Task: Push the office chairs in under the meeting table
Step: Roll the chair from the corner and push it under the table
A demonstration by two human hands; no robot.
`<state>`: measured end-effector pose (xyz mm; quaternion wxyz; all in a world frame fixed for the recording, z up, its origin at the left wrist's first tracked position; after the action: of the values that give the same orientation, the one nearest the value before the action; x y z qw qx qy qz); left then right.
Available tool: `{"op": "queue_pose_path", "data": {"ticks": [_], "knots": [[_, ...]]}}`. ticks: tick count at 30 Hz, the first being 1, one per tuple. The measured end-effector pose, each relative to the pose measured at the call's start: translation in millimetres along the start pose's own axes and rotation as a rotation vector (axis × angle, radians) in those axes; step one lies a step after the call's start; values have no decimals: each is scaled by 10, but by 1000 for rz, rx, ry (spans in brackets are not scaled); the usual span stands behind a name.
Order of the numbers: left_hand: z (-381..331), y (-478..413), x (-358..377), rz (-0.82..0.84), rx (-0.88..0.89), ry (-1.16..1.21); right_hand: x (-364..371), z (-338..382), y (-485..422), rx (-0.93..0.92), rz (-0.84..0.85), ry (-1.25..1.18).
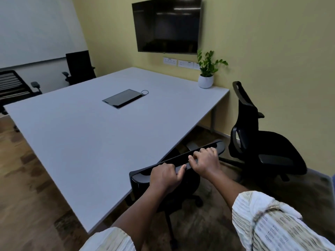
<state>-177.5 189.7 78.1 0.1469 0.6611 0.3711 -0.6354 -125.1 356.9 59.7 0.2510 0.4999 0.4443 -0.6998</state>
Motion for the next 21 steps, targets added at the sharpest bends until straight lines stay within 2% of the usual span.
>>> {"op": "queue_pose_path", "data": {"ticks": [11,21], "knots": [[-341,-455,223,-30,-334,-57,250,-369,-779,-268,9,-156],[-619,-946,375,-50,-449,-129,525,-545,-1436,-456,178,-163]]}}
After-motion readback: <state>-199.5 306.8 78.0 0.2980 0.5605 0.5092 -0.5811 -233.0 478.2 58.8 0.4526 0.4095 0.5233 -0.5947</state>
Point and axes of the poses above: each hand's wrist, its own y-axis away from the middle knuckle, its own x-axis out of the palm, z = x × y, the point moved 9 cm from there along -y, towards the middle knuckle, and after that the axes turned 5 degrees about -z, right-handed, at the moved point
